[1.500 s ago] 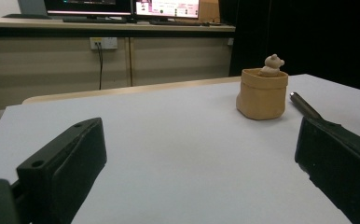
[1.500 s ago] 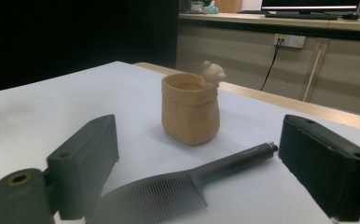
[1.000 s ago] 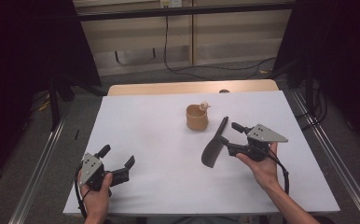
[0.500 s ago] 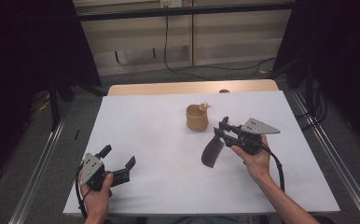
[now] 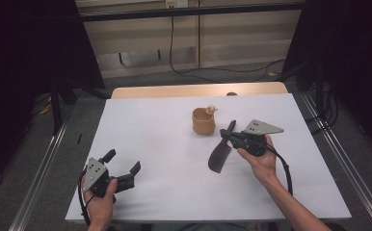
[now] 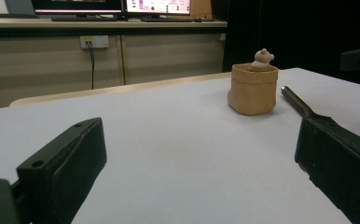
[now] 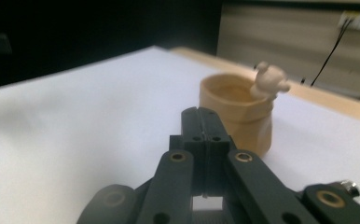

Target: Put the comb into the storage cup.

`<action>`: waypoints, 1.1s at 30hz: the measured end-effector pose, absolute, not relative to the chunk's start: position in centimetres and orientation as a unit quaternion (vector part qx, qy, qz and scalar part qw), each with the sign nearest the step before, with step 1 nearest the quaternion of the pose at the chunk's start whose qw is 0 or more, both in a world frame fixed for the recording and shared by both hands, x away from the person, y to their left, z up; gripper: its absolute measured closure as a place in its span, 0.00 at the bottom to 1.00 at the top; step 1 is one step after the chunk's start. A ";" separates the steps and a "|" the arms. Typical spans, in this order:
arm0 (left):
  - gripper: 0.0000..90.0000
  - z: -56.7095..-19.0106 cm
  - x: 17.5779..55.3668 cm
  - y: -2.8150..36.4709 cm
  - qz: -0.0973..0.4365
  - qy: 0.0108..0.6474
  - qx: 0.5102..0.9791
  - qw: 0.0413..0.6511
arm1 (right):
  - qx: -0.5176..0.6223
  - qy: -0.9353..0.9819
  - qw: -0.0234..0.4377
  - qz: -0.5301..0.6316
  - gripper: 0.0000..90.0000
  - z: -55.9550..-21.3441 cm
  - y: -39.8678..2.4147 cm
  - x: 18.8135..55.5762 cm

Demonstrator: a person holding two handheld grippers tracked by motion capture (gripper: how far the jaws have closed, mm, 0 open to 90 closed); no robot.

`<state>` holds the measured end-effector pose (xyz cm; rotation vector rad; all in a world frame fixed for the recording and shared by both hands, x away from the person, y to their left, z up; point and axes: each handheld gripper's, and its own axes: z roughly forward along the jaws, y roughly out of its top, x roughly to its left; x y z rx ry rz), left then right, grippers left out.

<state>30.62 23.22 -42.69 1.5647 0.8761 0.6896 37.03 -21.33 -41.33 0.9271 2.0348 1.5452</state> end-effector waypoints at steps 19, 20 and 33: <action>0.03 -42.8 30.7 23.3 0.292 0.375 0.670 0.571 | 0.357 0.803 0.111 0.463 1.00 -41.4 -19.3 39.3; 0.03 -42.8 30.7 23.3 0.292 0.375 0.670 0.571 | 0.358 0.812 0.101 0.450 1.00 -41.6 -19.1 39.5; 0.03 -42.8 30.7 23.3 0.291 0.374 0.672 0.568 | 0.361 0.841 0.048 0.401 1.00 -43.0 -17.9 40.4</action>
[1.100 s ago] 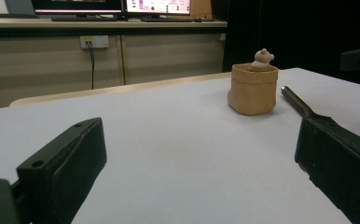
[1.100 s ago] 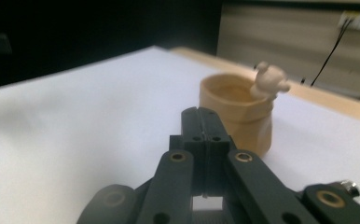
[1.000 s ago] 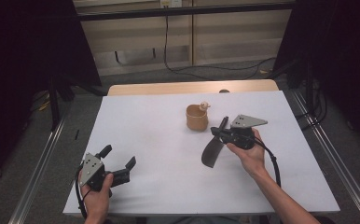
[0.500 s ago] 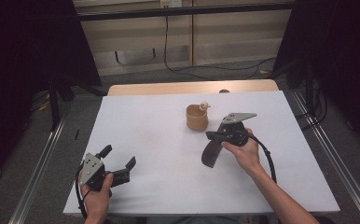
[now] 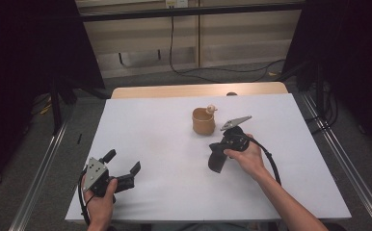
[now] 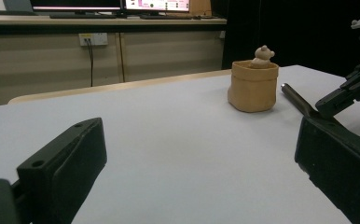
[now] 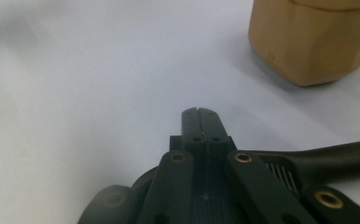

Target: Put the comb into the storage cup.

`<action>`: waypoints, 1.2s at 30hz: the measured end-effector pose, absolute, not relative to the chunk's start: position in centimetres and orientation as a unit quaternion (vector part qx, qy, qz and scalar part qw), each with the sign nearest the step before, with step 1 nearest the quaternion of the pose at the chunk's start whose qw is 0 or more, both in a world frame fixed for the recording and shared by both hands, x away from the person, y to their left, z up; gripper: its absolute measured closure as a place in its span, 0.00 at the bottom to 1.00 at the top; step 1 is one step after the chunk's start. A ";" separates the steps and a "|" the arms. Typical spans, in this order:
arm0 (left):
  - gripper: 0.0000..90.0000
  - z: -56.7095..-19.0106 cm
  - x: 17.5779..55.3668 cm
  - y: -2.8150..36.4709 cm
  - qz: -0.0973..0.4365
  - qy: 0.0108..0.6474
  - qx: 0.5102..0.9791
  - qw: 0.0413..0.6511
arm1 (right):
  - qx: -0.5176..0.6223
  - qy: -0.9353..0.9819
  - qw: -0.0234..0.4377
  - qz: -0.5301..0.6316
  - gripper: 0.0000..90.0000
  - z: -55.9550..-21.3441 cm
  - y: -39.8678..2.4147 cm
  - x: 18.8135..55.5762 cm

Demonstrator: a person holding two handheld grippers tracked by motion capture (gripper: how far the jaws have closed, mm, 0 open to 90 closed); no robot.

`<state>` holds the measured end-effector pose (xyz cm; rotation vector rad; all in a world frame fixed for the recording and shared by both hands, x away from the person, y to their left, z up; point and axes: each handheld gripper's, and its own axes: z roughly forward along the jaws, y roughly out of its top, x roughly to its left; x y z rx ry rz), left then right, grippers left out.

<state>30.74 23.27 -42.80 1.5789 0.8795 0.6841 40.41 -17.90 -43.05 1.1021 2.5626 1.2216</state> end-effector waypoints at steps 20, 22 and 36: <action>0.03 -42.8 30.7 23.3 0.289 0.374 0.673 0.569 | 0.343 0.882 0.008 0.323 1.00 -43.3 -15.3 40.3; 0.03 -42.8 30.8 23.4 0.292 0.374 0.673 0.567 | 0.345 0.882 0.008 0.321 1.00 -43.3 -15.0 40.2; 0.03 -42.8 30.7 23.4 0.291 0.376 0.673 0.566 | 0.340 0.892 0.004 0.297 1.00 -43.9 -13.5 39.3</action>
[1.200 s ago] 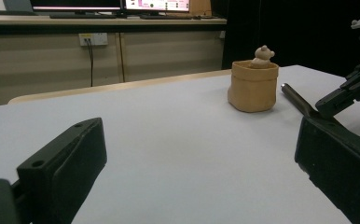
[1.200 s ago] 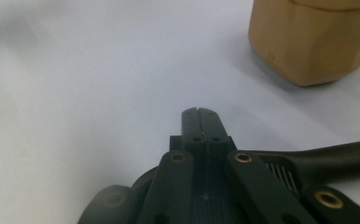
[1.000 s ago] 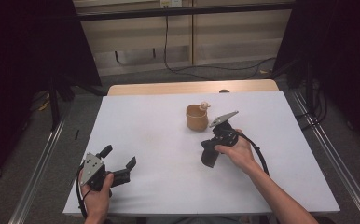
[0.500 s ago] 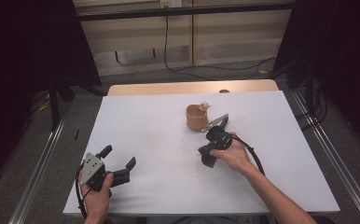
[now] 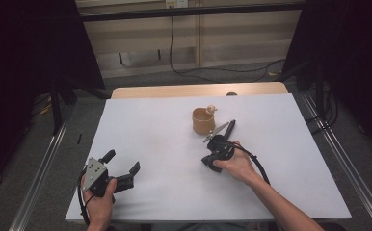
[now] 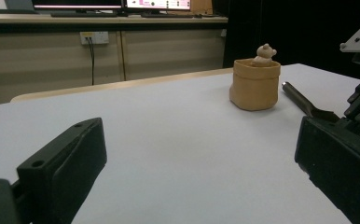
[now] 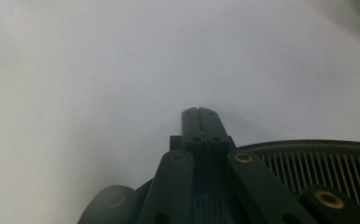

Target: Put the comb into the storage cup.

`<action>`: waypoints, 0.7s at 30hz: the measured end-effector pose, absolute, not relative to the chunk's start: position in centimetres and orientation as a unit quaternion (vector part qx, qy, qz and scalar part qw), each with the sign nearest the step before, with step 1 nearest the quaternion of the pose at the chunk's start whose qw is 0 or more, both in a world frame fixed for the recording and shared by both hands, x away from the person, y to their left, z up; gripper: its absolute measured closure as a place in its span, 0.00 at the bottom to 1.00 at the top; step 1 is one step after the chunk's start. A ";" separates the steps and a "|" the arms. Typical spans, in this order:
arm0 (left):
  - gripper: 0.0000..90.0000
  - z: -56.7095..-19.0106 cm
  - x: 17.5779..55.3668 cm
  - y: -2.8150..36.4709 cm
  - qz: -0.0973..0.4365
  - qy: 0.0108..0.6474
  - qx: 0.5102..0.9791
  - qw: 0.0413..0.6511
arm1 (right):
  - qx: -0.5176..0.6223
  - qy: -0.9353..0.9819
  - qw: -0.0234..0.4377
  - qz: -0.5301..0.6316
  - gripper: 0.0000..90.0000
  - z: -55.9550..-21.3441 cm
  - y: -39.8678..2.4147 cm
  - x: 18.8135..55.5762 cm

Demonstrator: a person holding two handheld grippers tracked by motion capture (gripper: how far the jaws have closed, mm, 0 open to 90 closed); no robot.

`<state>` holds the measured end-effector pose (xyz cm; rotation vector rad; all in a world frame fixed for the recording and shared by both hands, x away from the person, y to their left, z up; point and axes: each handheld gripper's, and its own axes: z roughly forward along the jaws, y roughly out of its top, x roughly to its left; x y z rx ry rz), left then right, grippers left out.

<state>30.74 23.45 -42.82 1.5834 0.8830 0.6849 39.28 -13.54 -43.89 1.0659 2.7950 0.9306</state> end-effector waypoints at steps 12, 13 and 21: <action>0.03 -42.8 30.7 23.4 0.290 0.377 0.670 0.570 | 0.350 0.888 0.001 0.298 1.00 -44.0 -13.6 39.3; 0.03 -42.8 30.7 23.4 0.290 0.377 0.670 0.570 | 0.351 0.888 0.001 0.297 1.00 -43.9 -13.7 39.3; 0.03 -42.8 30.7 23.5 0.290 0.376 0.671 0.570 | 0.358 0.886 0.002 0.294 1.00 -43.9 -13.8 39.2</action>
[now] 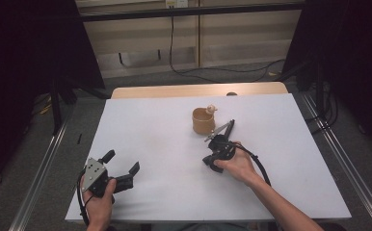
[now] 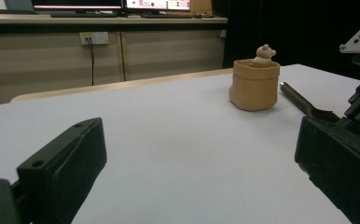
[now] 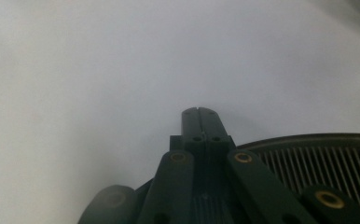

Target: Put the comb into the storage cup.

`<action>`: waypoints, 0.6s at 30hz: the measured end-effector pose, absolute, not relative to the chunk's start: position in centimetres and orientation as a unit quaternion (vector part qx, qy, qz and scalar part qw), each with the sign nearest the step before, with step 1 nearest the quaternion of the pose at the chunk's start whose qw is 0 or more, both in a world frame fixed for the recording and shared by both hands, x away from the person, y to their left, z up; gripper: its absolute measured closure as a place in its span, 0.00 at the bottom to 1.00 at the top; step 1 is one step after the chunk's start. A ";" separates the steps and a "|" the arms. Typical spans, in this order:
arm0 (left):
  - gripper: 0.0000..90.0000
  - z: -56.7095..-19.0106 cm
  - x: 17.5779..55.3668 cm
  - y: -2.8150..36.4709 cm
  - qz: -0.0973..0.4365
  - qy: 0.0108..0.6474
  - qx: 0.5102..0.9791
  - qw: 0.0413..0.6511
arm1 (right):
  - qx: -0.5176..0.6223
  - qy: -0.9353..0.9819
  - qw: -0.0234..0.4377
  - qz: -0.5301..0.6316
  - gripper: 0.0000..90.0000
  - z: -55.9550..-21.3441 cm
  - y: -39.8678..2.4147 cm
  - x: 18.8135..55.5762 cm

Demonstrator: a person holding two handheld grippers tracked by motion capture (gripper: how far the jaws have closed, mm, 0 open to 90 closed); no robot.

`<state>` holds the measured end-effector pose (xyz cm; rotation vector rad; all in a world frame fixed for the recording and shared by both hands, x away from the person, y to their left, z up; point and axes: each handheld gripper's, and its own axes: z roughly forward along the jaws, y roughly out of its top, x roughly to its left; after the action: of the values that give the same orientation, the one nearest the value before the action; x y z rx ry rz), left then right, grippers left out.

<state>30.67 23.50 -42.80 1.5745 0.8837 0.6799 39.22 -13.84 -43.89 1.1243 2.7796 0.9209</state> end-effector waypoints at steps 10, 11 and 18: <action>0.03 -42.8 30.7 23.5 0.289 0.377 0.670 0.570 | 0.373 0.880 0.007 0.293 1.00 -43.9 -14.5 39.2; 0.03 -42.8 30.7 23.5 0.289 0.378 0.670 0.570 | 0.373 0.880 0.007 0.292 1.00 -43.9 -14.5 39.2; 0.03 -42.8 30.7 23.5 0.289 0.378 0.670 0.570 | 0.377 0.880 0.018 0.289 1.00 -43.8 -14.7 39.1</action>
<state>30.66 23.53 -42.80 1.5737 0.8864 0.6783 39.11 -14.68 -43.84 1.1723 2.7330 0.8964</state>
